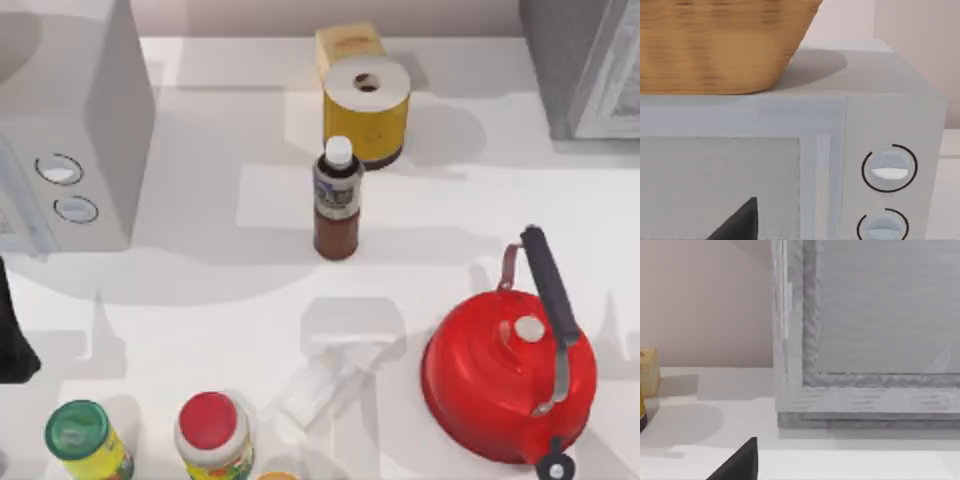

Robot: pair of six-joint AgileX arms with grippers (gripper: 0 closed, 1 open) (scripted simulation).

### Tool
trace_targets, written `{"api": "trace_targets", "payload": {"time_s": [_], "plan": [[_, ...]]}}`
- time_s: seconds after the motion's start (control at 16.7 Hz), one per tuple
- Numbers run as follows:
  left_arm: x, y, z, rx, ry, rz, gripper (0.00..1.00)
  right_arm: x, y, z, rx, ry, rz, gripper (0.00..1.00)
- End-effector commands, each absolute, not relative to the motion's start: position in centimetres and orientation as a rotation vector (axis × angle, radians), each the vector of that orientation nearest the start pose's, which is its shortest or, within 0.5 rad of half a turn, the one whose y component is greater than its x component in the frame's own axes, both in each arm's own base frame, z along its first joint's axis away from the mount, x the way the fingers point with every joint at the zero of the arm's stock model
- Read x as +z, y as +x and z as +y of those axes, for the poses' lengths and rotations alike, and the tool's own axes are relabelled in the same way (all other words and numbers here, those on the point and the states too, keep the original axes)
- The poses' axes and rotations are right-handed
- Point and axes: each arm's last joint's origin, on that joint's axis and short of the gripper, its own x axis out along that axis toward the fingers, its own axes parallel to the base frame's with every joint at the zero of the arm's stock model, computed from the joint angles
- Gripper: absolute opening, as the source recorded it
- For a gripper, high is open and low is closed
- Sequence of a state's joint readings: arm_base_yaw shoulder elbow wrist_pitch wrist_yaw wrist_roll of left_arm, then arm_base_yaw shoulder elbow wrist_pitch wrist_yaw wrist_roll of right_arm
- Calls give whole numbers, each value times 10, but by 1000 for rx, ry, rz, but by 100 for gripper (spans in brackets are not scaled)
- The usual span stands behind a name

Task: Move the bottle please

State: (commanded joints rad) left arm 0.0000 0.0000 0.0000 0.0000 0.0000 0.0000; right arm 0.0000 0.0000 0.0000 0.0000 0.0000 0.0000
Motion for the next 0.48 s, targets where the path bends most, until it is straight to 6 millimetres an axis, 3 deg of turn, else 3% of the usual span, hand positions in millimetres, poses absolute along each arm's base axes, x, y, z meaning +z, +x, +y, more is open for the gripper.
{"api": "trace_targets", "payload": {"time_s": [0.24, 0.48], "plan": [[160, 106, -1, 0, 0, 0, 100, 164, 107, 0, 14, -2, 16, 100], [160, 106, -1, 0, 0, 0, 100, 188, 116, 6, 69, -13, 94, 100]]}}
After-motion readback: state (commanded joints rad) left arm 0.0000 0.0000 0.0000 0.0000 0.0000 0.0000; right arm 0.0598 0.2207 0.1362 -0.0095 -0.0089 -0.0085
